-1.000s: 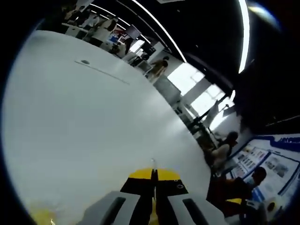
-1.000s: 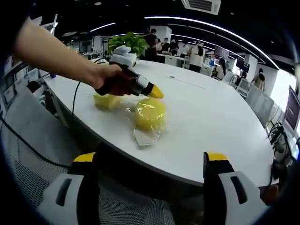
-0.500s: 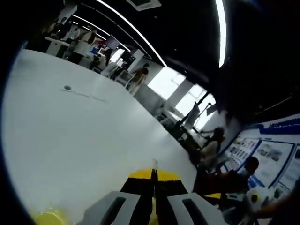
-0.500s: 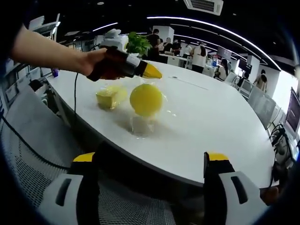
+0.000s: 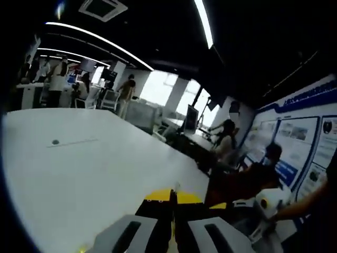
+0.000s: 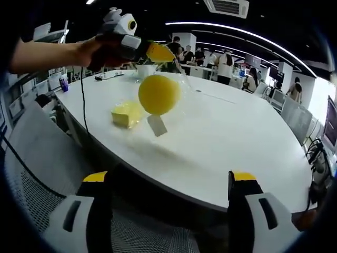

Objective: Compare the silicone blocks by pressing each to a similar depth, holding the contact briefly, and releasing to observe deformation and rebound differences across the visible hardness samples.

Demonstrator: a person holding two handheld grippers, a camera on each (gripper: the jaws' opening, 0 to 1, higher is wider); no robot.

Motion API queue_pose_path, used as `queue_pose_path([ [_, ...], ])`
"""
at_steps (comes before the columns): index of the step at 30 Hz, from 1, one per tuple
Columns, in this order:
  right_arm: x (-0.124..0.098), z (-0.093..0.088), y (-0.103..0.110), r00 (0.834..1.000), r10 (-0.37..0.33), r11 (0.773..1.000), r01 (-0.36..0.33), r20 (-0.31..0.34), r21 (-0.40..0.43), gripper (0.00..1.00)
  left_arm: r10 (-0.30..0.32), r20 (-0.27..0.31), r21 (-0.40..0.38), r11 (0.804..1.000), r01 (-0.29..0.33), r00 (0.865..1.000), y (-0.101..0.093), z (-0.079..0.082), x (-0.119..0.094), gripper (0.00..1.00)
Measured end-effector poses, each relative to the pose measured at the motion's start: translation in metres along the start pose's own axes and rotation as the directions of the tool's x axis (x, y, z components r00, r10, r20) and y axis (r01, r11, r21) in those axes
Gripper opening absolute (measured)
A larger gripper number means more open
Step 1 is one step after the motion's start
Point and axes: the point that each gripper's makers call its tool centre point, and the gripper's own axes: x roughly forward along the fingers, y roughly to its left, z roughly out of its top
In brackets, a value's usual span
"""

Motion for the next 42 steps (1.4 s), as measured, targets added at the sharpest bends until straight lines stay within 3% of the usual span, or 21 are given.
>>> queue_pose_path([
  [5,-0.002,0.003,0.005,1.0,0.029,1.0,-0.029,0.012,0.007,0.84,-0.001,0.047,-0.011,1.0,0.001,0.999,-0.01,0.011,-0.016,0.0],
  [7,-0.005,0.014,0.005,0.997,0.03,0.999,-0.029,0.07,-0.014,0.78,-0.001,0.065,-0.013,1.0,0.002,0.998,-0.015,0.018,-0.023,0.0],
  [9,-0.007,0.014,0.005,0.996,0.039,0.999,-0.039,0.076,-0.011,0.76,-0.009,0.078,-0.005,1.0,0.01,0.997,-0.021,0.024,-0.028,0.0],
  [14,-0.009,0.019,0.005,0.992,0.082,0.995,-0.087,0.1,0.041,0.8,-0.061,0.099,0.09,0.995,0.052,0.993,-0.042,0.035,-0.041,0.0],
  [21,-0.013,0.03,0.005,0.987,0.105,0.993,-0.111,0.125,0.043,0.8,-0.074,0.097,0.066,0.996,0.068,0.993,-0.051,0.03,-0.053,0.0],
  [27,-0.016,0.052,0.014,0.969,0.173,0.983,-0.18,0.179,0.024,0.86,-0.09,0.082,0.02,0.996,0.088,0.993,-0.061,0.022,-0.051,0.0],
  [30,-0.019,0.062,0.013,0.957,0.204,0.974,-0.219,0.204,0.053,0.76,-0.114,0.084,0.009,0.993,0.114,0.99,-0.071,0.022,-0.049,0.0],
  [34,-0.026,0.089,0.012,0.918,0.254,0.947,-0.3,0.303,0.115,0.7,-0.156,0.077,0.026,0.988,0.154,0.985,-0.089,0.024,-0.048,0.0],
  [37,-0.038,0.116,0.019,0.858,0.314,0.9,-0.405,0.407,0.16,0.62,-0.186,0.078,0.031,0.982,0.184,0.979,-0.102,0.028,-0.049,0.0],
  [42,-0.044,0.134,0.025,0.818,0.353,0.877,-0.459,0.454,0.145,0.58,-0.237,0.097,0.027,0.971,0.235,0.967,-0.121,0.036,-0.056,0.0],
])
